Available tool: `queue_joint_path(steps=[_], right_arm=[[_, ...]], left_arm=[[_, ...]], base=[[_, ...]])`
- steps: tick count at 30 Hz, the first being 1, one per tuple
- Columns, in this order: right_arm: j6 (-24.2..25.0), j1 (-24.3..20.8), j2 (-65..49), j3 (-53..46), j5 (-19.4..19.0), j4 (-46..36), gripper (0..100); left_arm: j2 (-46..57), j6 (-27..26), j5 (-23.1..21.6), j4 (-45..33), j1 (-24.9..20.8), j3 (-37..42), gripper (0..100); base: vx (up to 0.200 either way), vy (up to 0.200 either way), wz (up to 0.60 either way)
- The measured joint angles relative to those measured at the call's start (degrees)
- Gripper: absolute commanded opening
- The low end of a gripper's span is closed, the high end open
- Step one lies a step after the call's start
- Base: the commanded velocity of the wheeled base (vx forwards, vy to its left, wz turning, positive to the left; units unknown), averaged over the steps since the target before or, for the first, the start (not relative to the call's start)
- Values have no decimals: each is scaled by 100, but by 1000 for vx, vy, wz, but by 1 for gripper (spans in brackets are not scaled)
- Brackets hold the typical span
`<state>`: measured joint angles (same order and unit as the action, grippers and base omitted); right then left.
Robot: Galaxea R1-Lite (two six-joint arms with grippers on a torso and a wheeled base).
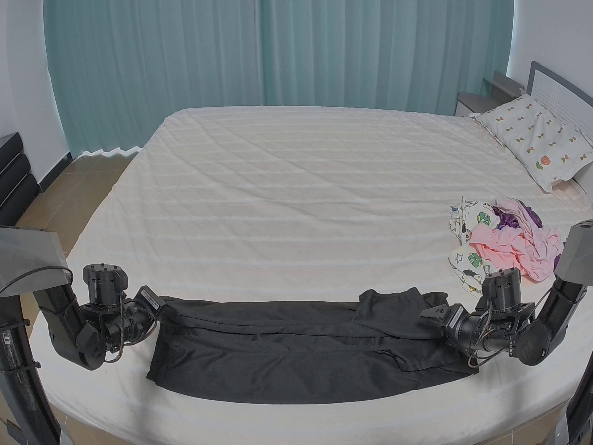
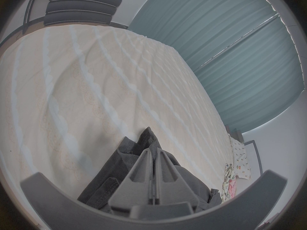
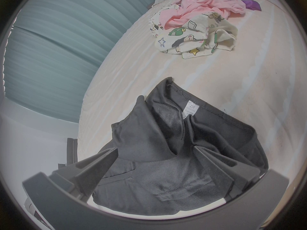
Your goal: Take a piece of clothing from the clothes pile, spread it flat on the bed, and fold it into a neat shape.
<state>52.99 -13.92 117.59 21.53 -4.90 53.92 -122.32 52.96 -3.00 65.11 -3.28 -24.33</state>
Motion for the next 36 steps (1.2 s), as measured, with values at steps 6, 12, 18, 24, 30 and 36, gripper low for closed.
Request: queue_joint_path(steps=[6,12,18,24,30,36], right_arm=[[11,-140,-23,79,12,7,100],[11,-339,30,327,167,-35,100],[-6,-405,324,427,371,-38,100],[-9,-424,474,475,463,-180,100],[-9,-440,560,600,642,-290,0],[-12,-423,667,719,642,-296,0]], left_arm=[[5,-2,0,0,12,-17,0],[24,-5,0,0,37,-41,0],[33,-7,0,0,37,-44,0],[33,-7,0,0,39,-48,0],[29,-5,0,0,39,-52,0],[29,-7,0,0,39,-44,0]], base=[[0,0,0],[0,0,0],[0,0,0],[0,0,0],[0,0,0],[0,0,0]])
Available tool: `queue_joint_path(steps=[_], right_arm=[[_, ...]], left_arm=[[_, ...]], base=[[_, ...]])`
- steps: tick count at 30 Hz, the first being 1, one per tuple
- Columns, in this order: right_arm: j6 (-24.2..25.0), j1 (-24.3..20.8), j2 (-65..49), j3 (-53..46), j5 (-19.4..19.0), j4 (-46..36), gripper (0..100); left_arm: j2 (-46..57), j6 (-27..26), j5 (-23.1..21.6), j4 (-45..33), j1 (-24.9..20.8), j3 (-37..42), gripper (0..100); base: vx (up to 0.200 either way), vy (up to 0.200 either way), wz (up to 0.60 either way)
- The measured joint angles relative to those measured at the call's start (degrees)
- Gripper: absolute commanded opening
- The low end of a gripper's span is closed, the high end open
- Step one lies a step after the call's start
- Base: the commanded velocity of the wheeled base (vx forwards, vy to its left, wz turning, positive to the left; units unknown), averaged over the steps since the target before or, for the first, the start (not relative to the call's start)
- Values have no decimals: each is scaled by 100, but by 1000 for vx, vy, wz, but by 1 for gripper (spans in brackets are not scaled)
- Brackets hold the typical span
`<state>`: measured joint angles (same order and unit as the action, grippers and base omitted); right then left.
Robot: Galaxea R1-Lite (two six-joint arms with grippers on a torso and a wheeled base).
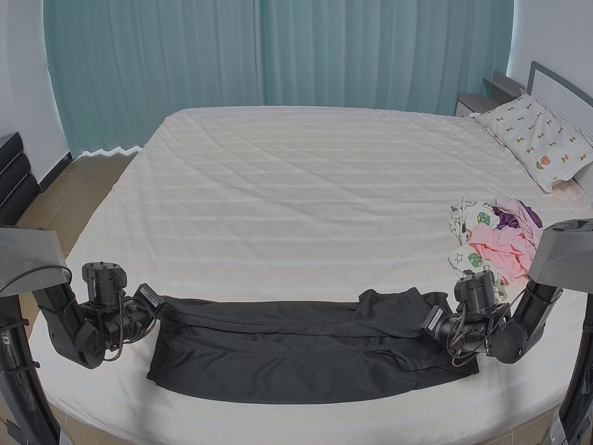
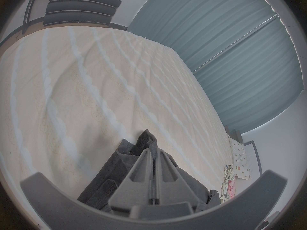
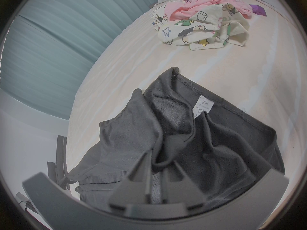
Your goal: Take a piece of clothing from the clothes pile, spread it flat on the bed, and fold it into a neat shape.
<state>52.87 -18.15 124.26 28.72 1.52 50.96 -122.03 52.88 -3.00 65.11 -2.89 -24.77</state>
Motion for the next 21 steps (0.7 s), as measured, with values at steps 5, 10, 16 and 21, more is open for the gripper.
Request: queue_joint_path(steps=[5,10,16,21], right_arm=[[-16,95,-56,68,-30,-27,0],[-16,286,-161,250,-98,-21,0],[66,360,-329,567,-163,105,0],[204,462,-439,827,-126,802,0]], left_arm=[[12,-1,2,-2,-16,-2,0],[89,-17,32,0,-24,-116,0],[301,-22,57,-7,17,-397,0],[434,7,166,85,66,-535,0]], base=[[0,0,0],[0,0,0],[0,0,0],[0,0,0]])
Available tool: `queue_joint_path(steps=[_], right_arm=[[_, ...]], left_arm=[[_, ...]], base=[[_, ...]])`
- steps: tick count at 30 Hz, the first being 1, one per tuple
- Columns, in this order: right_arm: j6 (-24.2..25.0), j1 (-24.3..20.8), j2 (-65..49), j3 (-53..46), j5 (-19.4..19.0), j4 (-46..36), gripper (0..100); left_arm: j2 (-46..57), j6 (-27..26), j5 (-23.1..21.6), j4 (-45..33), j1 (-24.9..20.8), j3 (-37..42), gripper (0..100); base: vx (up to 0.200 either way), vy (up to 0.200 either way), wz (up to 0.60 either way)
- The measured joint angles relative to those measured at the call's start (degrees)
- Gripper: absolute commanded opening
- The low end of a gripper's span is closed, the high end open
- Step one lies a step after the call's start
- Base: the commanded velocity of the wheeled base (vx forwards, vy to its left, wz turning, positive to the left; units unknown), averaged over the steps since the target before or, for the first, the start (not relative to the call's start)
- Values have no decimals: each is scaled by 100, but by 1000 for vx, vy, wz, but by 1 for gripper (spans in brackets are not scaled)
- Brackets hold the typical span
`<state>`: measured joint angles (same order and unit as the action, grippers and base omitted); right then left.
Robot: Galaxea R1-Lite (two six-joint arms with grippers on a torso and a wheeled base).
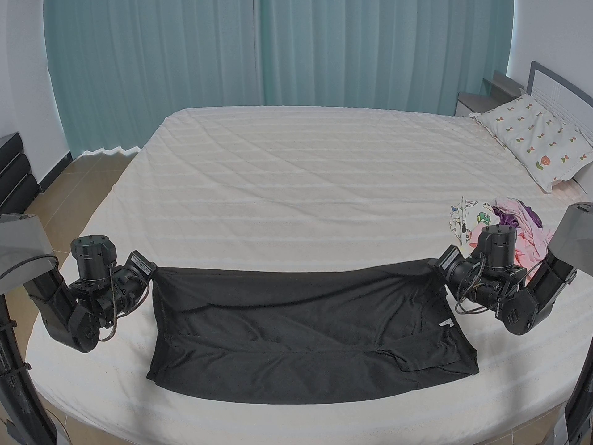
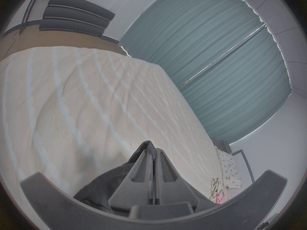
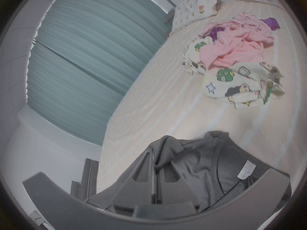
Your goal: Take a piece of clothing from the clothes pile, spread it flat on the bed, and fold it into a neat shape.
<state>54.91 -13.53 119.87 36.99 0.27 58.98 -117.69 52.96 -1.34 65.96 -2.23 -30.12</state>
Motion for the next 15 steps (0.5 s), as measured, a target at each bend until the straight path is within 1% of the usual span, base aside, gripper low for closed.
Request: queue_joint_path(steps=[3,6,10,12,15], right_arm=[[18,50,-30,-151,13,411,0],[-48,67,-20,-444,-9,450,0],[-293,83,83,-890,-38,499,0],[-411,85,163,-1053,-45,525,0],[-518,83,278,-1252,-54,567,0]], left_arm=[[11,20,52,213,45,59,0],[-78,17,72,523,61,245,0],[-321,-9,74,1123,66,660,0],[-486,-99,69,1335,66,844,0],[-778,-369,66,1625,56,1097,0]], base=[[0,0,0],[0,0,0],[0,0,0],[0,0,0],[0,0,0]])
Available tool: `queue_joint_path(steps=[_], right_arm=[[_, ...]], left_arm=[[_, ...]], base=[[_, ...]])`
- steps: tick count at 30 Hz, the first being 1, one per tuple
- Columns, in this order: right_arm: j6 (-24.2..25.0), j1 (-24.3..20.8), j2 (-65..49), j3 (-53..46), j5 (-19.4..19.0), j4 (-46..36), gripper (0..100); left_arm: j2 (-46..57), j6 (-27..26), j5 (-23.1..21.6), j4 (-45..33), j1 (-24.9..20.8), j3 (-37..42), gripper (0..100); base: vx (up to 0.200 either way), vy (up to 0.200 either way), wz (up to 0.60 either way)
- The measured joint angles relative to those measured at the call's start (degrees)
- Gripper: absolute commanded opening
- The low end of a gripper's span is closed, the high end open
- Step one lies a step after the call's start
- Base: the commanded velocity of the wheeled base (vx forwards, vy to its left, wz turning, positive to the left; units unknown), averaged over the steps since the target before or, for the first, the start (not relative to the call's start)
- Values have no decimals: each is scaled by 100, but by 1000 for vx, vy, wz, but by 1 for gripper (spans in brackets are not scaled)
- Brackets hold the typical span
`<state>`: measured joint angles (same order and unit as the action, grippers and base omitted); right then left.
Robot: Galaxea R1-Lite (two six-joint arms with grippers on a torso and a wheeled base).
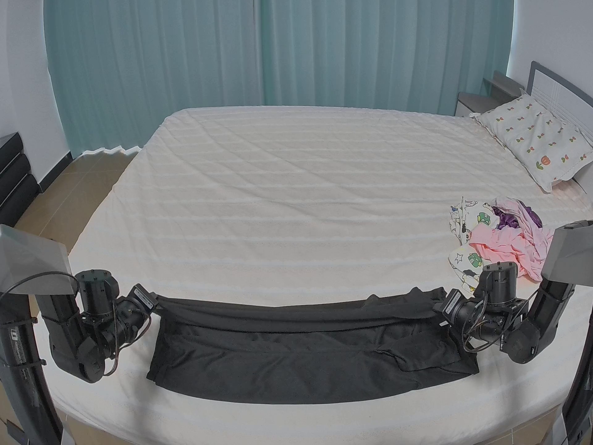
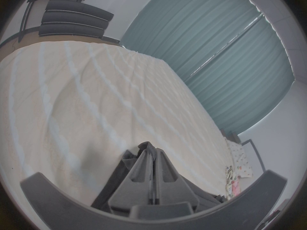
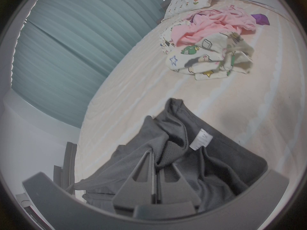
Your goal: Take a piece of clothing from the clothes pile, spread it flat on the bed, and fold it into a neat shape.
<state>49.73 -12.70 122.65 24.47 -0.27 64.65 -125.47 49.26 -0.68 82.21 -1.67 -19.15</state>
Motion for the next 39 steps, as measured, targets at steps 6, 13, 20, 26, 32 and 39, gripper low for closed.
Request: queue_joint_path(steps=[6,13,20,26,32,39], right_arm=[[-199,-30,168,-230,-5,41,0],[-238,-44,277,-286,-6,44,0],[-233,-35,323,-305,-6,49,100],[-189,102,202,-333,-27,63,100],[-177,311,-71,-451,-293,63,100],[-90,491,-338,-584,-541,63,100]], left_arm=[[-516,-200,-10,595,-30,457,0],[-857,-216,-22,679,-138,723,0],[-937,-218,-13,680,-306,848,100],[-837,-241,24,688,-273,973,100],[-400,-345,2,669,-28,1103,100],[72,-446,-282,672,146,920,100]], base=[[0,0,0],[0,0,0],[0,0,0],[0,0,0],[0,0,0],[0,0,0]])
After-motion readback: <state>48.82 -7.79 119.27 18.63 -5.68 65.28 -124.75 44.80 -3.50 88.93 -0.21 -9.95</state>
